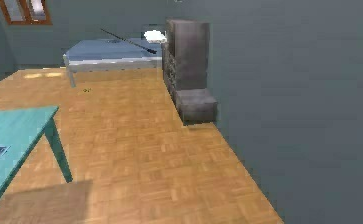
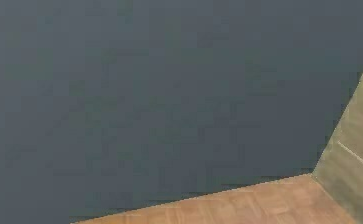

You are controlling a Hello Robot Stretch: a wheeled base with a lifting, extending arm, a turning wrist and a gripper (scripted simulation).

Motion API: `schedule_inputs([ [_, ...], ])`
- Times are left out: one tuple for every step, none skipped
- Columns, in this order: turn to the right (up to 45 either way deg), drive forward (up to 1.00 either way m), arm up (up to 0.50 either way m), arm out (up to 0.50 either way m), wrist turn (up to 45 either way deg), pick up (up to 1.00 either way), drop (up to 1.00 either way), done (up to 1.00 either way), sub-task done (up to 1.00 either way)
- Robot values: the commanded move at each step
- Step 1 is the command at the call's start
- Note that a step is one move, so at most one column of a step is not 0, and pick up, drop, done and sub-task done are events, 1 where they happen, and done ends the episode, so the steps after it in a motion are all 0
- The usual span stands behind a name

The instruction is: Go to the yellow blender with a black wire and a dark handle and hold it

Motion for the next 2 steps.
schedule_inputs([
  [-15.0,0.00,0.00,0.00,0.0,0.00,0.00,0.00,0.00],
  [0.0,1.00,0.00,0.00,0.0,0.00,0.00,0.00,0.00],
])
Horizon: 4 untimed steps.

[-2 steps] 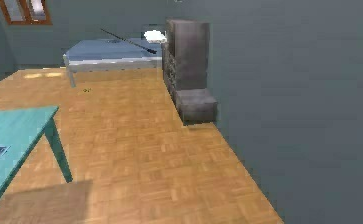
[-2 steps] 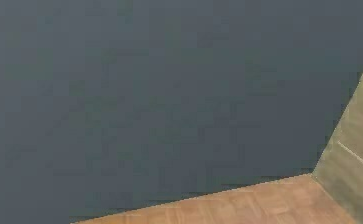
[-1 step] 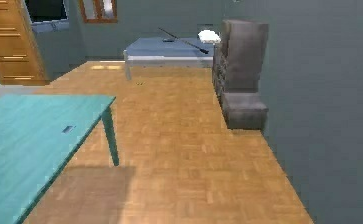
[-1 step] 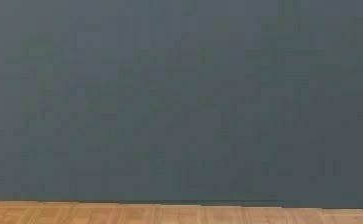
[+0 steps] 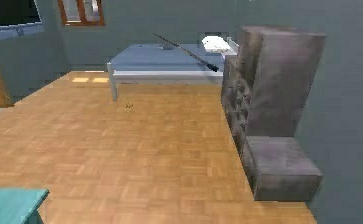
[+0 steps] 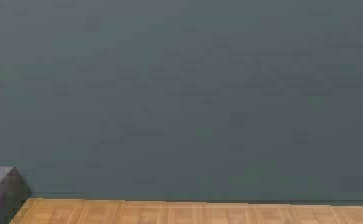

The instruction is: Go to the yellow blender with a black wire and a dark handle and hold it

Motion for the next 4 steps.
schedule_inputs([
  [-3.0,0.00,0.00,0.00,0.0,0.00,0.00,0.00,0.00],
  [0.0,0.80,0.00,0.00,0.0,0.00,0.00,0.00,0.00],
  [-42.0,0.00,0.00,0.00,0.0,0.00,0.00,0.00,0.00],
  [0.0,0.45,0.00,0.00,0.0,0.00,0.00,0.00,0.00],
])
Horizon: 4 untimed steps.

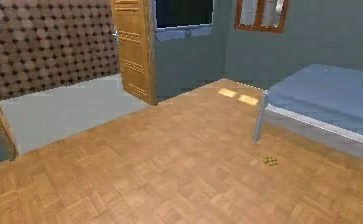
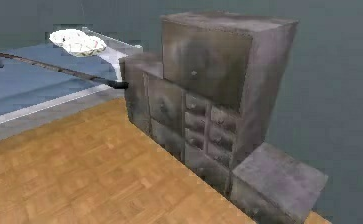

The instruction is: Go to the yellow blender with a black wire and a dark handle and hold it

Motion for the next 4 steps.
schedule_inputs([
  [-24.0,0.00,0.00,0.00,0.0,0.00,0.00,0.00,0.00],
  [0.0,1.00,0.00,0.00,0.0,0.00,0.00,0.00,0.00],
  [-3.0,0.00,0.00,0.00,0.0,0.00,0.00,0.00,0.00],
  [0.0,1.00,0.00,0.00,0.0,0.00,0.00,0.00,0.00],
])
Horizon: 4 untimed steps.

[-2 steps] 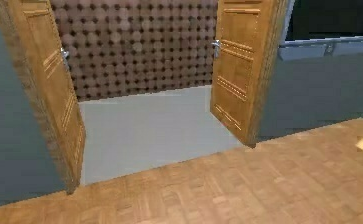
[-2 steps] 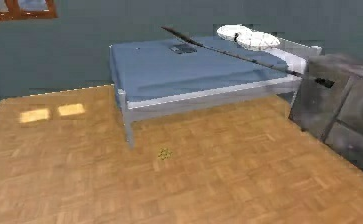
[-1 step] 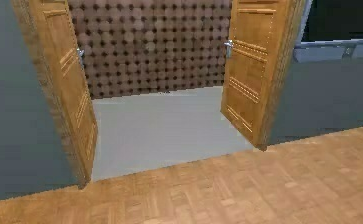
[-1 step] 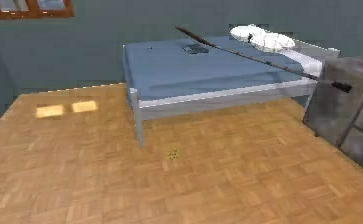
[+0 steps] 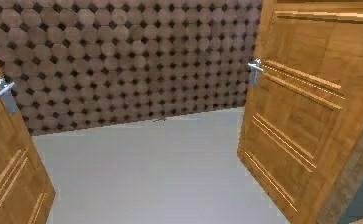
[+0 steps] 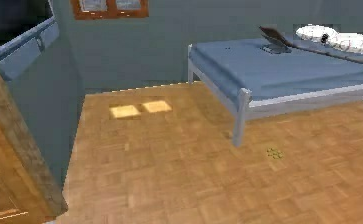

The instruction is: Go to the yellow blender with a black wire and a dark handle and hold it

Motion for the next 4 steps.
schedule_inputs([
  [0.0,1.00,0.00,0.00,0.0,0.00,0.00,0.00,0.00],
  [0.0,0.75,0.00,0.00,0.0,0.00,0.00,0.00,0.00],
  [0.0,0.45,0.00,0.00,0.0,0.00,0.00,0.00,0.00],
  [45.0,0.00,0.00,0.00,0.0,0.00,0.00,0.00,0.00],
])
